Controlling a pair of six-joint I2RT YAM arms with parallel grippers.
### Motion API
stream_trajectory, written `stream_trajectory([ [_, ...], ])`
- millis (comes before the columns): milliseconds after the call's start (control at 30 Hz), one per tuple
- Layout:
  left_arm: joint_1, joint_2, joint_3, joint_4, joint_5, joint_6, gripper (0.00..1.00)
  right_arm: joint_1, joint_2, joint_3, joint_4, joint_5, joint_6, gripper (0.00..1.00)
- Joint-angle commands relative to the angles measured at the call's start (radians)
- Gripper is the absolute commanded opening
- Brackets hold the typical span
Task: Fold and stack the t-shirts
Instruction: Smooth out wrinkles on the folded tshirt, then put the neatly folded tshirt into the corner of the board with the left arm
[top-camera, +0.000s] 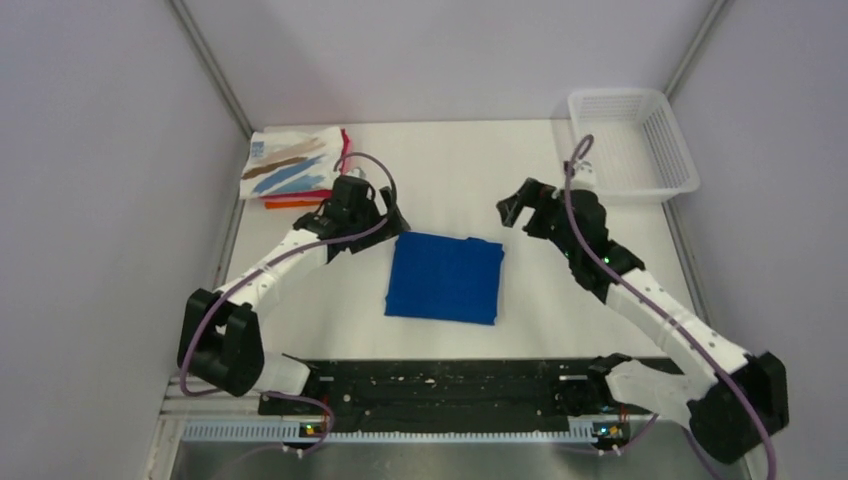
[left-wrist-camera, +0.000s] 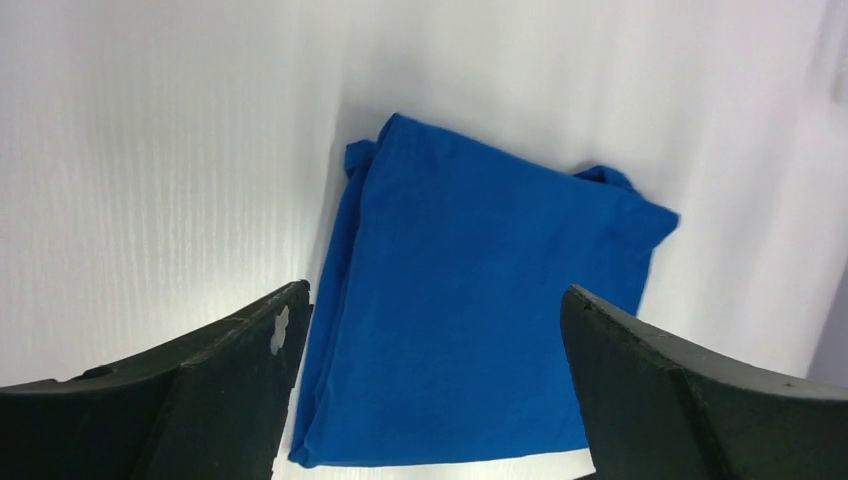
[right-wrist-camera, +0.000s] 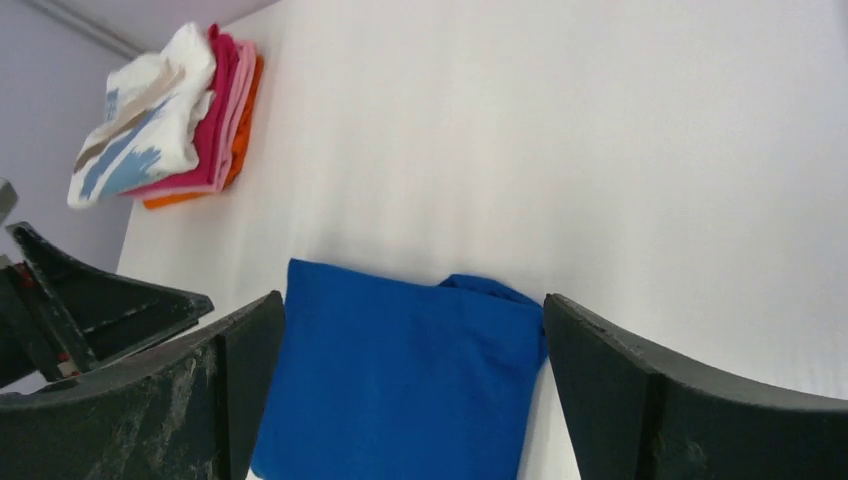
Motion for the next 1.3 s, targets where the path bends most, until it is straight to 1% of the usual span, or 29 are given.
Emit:
stream_trajectory([
  [0,-0.021,0.083,-0.020,-0.094,-0.025,0.048,0.99,-0.020,-0.222,-0.195,-0.056,0.248,0.074,0.99],
  [67,-0.046,0.118,-0.019,-0.094,-0.024,0.062,0.99,-0.034,-0.296,-0.238,-0.063,0.256,0.080,0.99],
  [133,-0.074,0.160,-0.014,-0.093,-0.024,0.065,0.97,-0.047,-0.328,-0.257,-0.077,0.257,0.082,0.99],
  [233,-0.117,0.233,0.009,-0.101,-0.025,0.056,0.92,-0.058,-0.334,-0.257,-0.099,0.255,0.067,0.99],
  [367,-0.156,0.331,0.057,-0.151,-0.083,0.034,0.86,-0.061,-0.319,-0.248,-0.103,0.248,0.046,0.99],
  [533,-0.180,0.399,0.077,-0.184,-0.142,0.003,0.79,-0.063,-0.318,-0.250,-0.106,0.241,0.029,0.99],
  [633,-0.187,0.435,0.083,-0.189,-0.137,-0.017,0.64,-0.064,-0.324,-0.257,-0.106,0.244,0.026,0.99],
  [700,-0.191,0.460,0.087,-0.189,-0.132,-0.035,0.50,-0.067,-0.328,-0.256,-0.082,0.246,0.026,0.99],
  [733,-0.193,0.473,0.092,-0.191,-0.137,-0.042,0.40,-0.067,-0.330,-0.257,-0.104,0.248,0.024,0.99],
  [767,-0.195,0.486,0.101,-0.201,-0.151,-0.051,0.25,-0.067,-0.333,-0.258,-0.107,0.249,0.021,0.99],
  [800,-0.199,0.501,0.117,-0.221,-0.177,-0.063,0.08,-0.067,-0.335,-0.259,-0.108,0.250,0.021,0.99],
  [833,-0.204,0.514,0.136,-0.247,-0.210,-0.073,0.00,-0.067,-0.336,-0.260,-0.107,0.251,0.018,0.99],
  [900,-0.210,0.537,0.192,-0.308,-0.293,-0.077,0.00,-0.068,-0.338,-0.261,-0.106,0.252,0.016,0.98],
  [1000,-0.215,0.550,0.297,-0.396,-0.466,-0.068,0.00,-0.069,-0.337,-0.263,-0.106,0.255,0.015,0.98],
  [1167,-0.212,0.607,0.532,-0.496,-0.787,0.024,0.00,-0.069,-0.341,-0.262,-0.101,0.237,0.002,0.98],
  [1267,-0.205,0.654,0.677,-0.487,-0.929,0.124,0.00,-0.069,-0.349,-0.265,-0.101,0.240,0.000,0.98],
])
